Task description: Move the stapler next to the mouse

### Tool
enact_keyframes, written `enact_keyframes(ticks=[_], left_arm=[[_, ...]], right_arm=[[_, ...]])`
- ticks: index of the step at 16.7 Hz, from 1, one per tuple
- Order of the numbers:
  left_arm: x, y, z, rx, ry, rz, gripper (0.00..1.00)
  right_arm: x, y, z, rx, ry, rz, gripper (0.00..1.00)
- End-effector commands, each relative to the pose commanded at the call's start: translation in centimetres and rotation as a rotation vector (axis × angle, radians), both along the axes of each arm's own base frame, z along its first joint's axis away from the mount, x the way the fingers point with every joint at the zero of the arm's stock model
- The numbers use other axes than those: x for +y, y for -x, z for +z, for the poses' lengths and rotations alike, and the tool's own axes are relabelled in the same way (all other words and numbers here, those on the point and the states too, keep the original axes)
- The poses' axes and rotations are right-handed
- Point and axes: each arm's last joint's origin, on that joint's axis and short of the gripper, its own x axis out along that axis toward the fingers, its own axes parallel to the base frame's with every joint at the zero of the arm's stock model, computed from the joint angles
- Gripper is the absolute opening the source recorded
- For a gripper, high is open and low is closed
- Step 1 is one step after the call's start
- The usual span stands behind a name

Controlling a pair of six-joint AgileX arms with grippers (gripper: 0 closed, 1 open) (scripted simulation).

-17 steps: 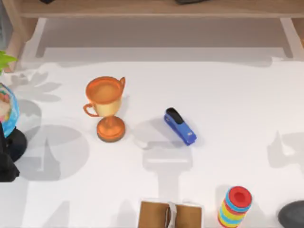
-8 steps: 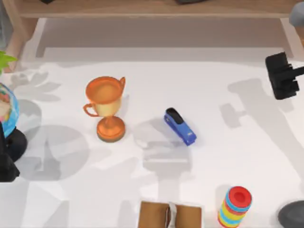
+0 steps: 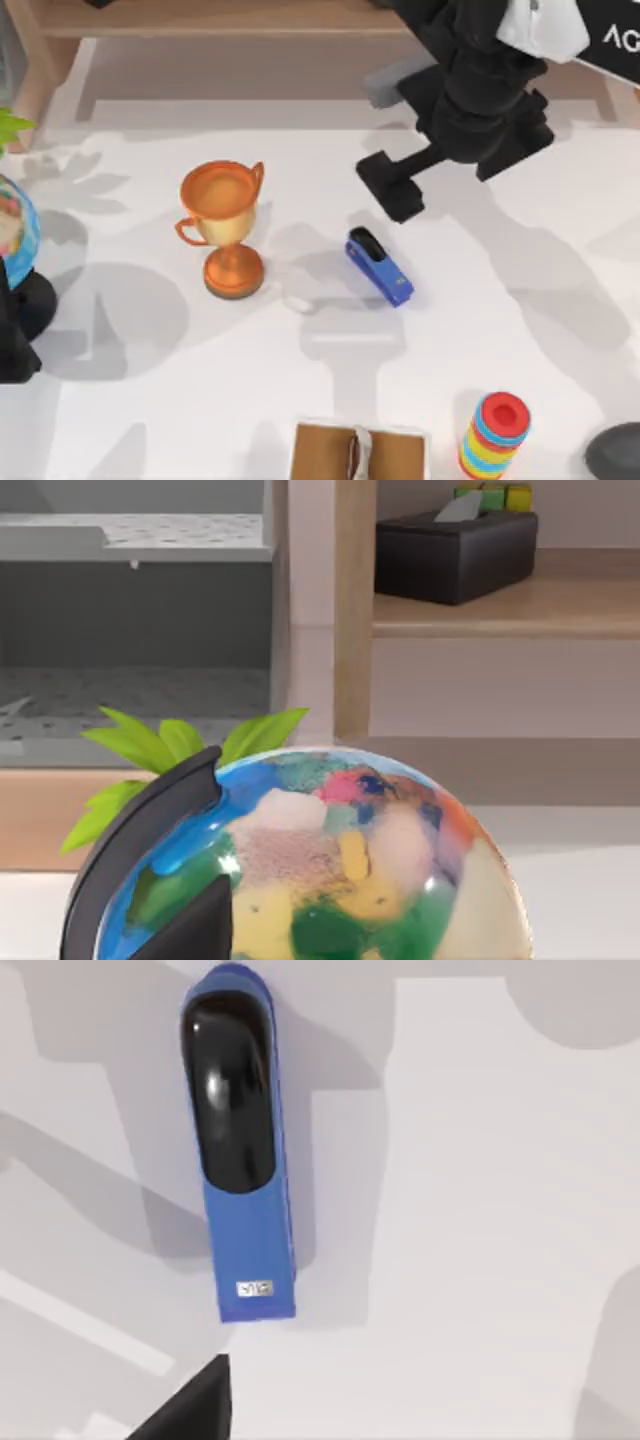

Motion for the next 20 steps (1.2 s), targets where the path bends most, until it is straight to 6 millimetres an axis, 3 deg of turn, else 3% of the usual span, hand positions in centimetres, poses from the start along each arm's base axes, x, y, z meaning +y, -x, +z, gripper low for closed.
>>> enact_keyframes(ticks=[3,6,13,20], left_arm=[[0.0,0.0,0.0,0.000,0.000,0.000,1.00],[0.0,0.0,0.0,0.000,0.000,0.000,1.00],[0.0,0.0,0.0,0.000,0.000,0.000,1.00],[0.0,0.0,0.0,0.000,0.000,0.000,1.00]], right_arm=[[3.6,-1.3,-3.6,0.097,0.038,0.050,1.00],[5.5,-1.7,-5.6,0.145,0.055,0.078,1.00],[5.5,-1.8,-6.0,0.151,0.057,0.079,1.00],[5.7,-1.7,-10.7,0.150,0.056,0.082,1.00]])
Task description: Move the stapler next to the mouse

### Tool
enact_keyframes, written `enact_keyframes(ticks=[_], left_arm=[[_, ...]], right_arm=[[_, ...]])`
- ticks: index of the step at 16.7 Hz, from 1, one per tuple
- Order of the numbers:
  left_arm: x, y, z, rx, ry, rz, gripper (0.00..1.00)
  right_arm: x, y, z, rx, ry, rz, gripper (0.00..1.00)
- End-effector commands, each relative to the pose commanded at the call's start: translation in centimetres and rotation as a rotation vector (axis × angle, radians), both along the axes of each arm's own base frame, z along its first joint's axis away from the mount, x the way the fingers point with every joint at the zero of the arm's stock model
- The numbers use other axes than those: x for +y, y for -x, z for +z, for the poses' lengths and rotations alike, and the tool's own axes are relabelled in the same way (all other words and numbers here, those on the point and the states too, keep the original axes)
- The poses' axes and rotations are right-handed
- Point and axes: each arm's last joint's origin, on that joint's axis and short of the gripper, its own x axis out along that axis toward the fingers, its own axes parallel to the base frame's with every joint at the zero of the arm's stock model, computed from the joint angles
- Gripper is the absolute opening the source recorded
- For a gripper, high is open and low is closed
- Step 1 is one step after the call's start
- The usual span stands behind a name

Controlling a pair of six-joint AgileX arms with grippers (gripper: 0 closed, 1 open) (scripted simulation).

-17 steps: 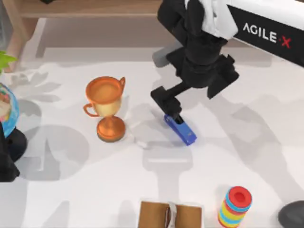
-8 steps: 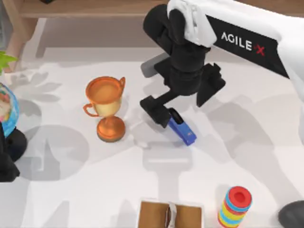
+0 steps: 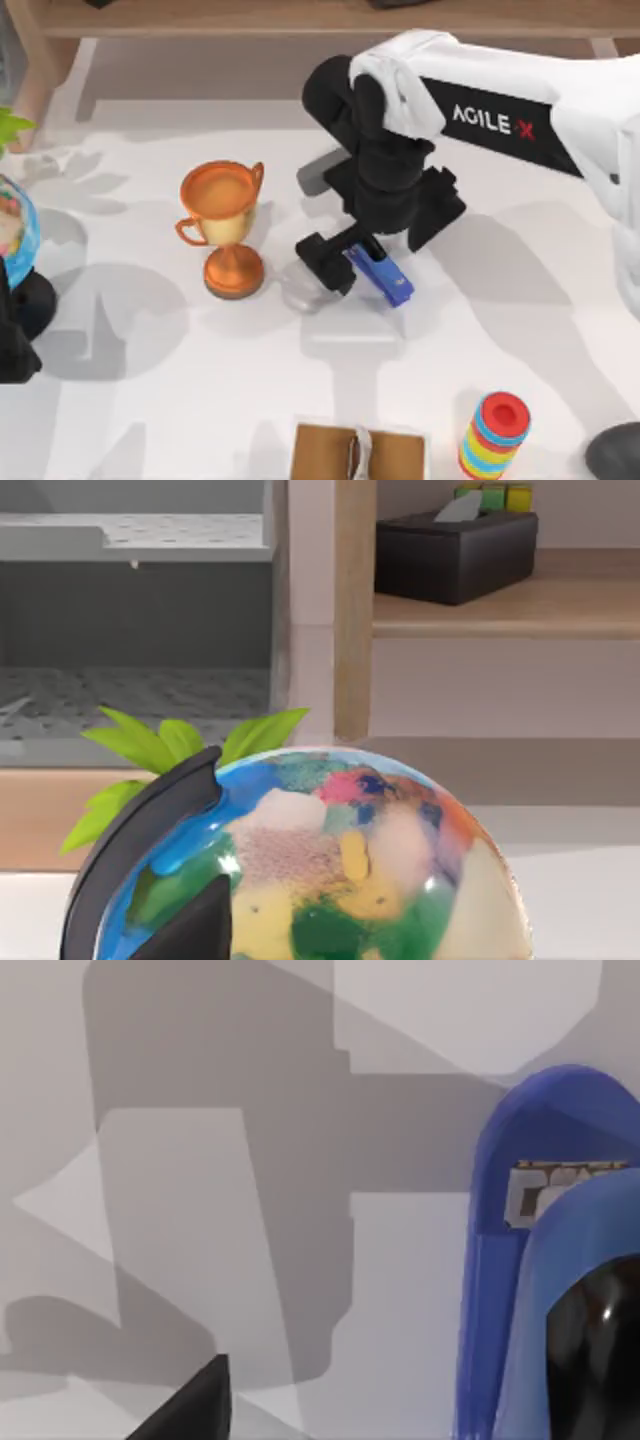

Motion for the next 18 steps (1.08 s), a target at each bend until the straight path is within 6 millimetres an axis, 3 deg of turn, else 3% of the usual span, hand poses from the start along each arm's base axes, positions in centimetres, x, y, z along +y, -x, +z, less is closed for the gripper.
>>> enact_keyframes(ticks=[4,17,18], left_arm=[[0.00,0.00,0.00,0.000,0.000,0.000,1.00],[0.00,0.00,0.00,0.000,0.000,0.000,1.00],[0.00,0.00,0.00,0.000,0.000,0.000,1.00]], right_arm=[[0.00,0.02,-0.11,0.000,0.000,0.000,1.00],[0.00,0.02,-0.11,0.000,0.000,0.000,0.02],[0.00,0.02,-0.11,0.000,0.000,0.000,0.00]])
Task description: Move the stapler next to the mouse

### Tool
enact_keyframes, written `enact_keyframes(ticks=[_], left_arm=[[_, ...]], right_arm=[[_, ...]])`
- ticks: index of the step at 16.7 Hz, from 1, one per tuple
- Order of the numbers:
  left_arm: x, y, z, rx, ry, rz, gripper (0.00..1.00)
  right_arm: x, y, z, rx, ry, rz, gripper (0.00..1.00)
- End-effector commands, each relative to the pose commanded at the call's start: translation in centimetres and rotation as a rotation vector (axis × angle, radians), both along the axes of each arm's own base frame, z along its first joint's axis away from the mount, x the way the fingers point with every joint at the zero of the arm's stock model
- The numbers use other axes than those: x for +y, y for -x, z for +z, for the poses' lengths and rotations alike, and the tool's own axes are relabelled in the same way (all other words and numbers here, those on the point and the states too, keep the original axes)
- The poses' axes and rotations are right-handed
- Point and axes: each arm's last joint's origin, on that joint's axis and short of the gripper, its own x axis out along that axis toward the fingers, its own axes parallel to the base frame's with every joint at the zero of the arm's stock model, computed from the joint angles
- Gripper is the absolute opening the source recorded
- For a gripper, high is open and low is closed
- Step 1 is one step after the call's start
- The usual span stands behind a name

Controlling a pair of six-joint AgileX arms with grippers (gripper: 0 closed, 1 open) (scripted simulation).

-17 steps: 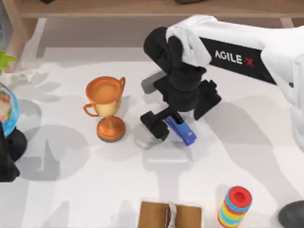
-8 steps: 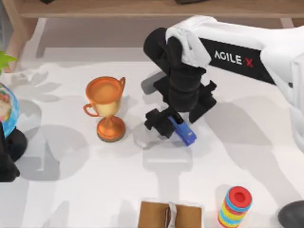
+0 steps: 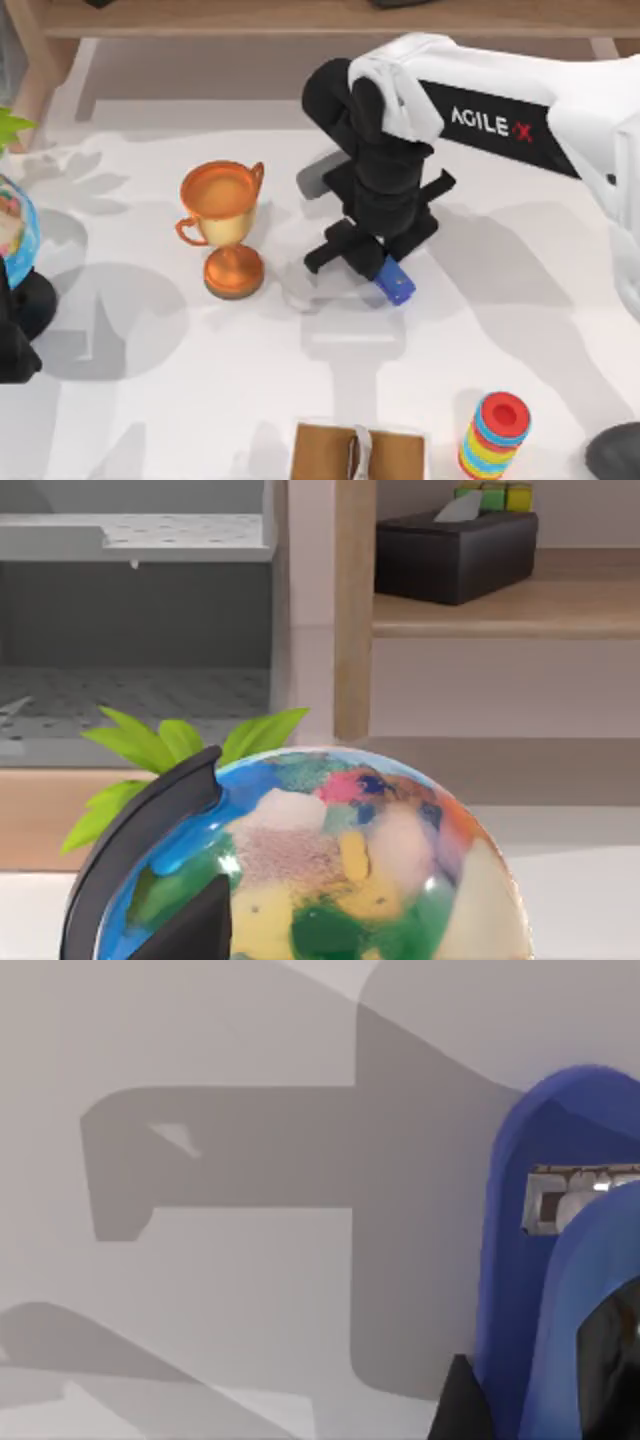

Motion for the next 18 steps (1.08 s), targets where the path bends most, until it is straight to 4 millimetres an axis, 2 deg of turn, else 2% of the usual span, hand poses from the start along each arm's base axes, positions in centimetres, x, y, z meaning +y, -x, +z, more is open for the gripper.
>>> enact_keyframes(ticks=[9,15,18], left_arm=[[0.0,0.0,0.0,0.000,0.000,0.000,1.00],[0.0,0.0,0.0,0.000,0.000,0.000,1.00],[0.0,0.0,0.0,0.000,0.000,0.000,1.00]], right_arm=[[-0.1,-0.1,0.2,-0.002,0.000,-0.003,0.00],[-0.1,-0.1,2.9,-0.001,0.001,-0.003,0.00],[-0.1,-0.1,3.1,-0.002,0.000,-0.003,0.00]])
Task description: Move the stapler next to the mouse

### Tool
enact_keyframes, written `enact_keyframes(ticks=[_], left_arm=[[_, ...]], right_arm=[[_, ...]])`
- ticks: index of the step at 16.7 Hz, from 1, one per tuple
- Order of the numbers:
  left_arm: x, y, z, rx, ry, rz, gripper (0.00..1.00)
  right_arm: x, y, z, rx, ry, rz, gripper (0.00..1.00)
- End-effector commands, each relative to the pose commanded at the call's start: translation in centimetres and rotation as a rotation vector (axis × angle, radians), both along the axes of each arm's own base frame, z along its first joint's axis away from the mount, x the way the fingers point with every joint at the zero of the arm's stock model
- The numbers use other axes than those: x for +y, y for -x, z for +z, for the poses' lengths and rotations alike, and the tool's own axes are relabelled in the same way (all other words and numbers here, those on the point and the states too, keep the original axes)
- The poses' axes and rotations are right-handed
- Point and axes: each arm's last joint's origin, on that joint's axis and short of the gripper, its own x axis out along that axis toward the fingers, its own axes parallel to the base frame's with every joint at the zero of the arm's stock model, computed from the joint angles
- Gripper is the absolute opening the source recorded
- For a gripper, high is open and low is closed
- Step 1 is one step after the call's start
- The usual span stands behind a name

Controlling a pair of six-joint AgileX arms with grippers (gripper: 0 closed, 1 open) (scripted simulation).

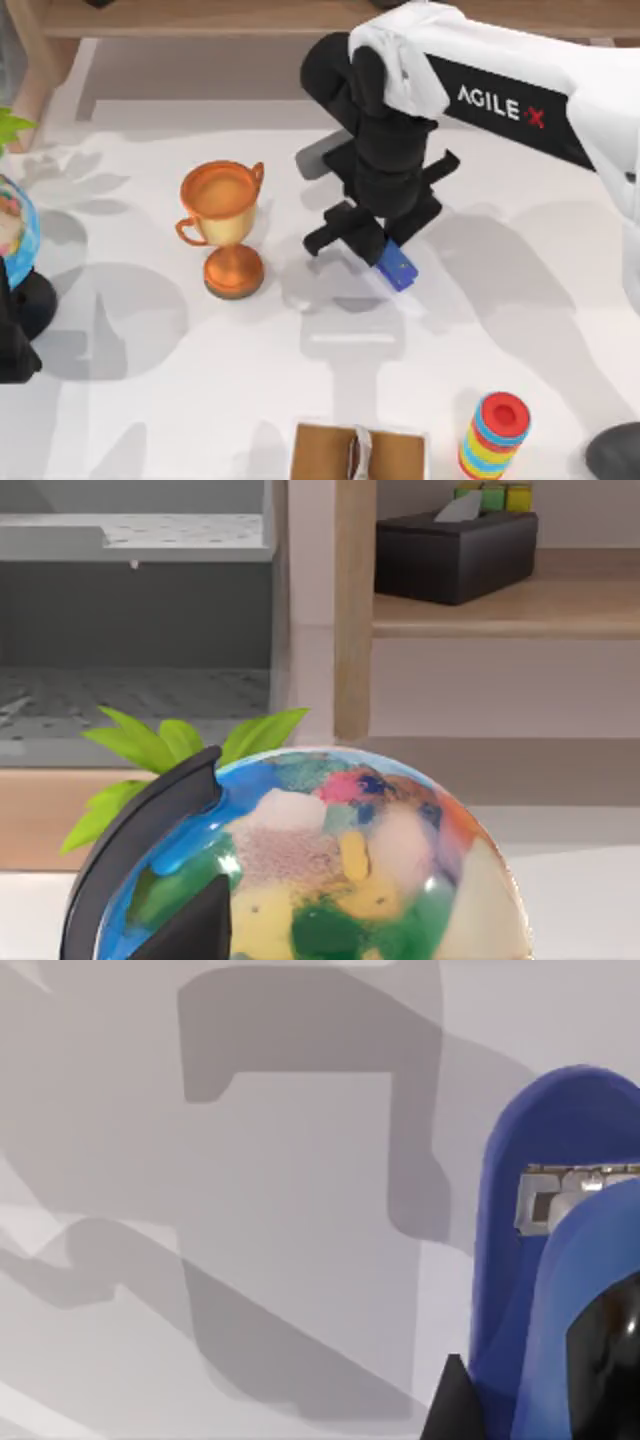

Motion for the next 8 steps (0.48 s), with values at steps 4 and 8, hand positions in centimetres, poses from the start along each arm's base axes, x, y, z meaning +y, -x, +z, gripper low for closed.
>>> enact_keyframes(ticks=[4,8], left_arm=[[0.0,0.0,0.0,0.000,0.000,0.000,1.00],[0.0,0.0,0.0,0.000,0.000,0.000,1.00]], right_arm=[[-1.5,-0.5,0.4,-0.013,-0.008,-0.046,0.00],[-7.1,-0.9,2.0,-0.035,-0.019,-0.200,0.00]])
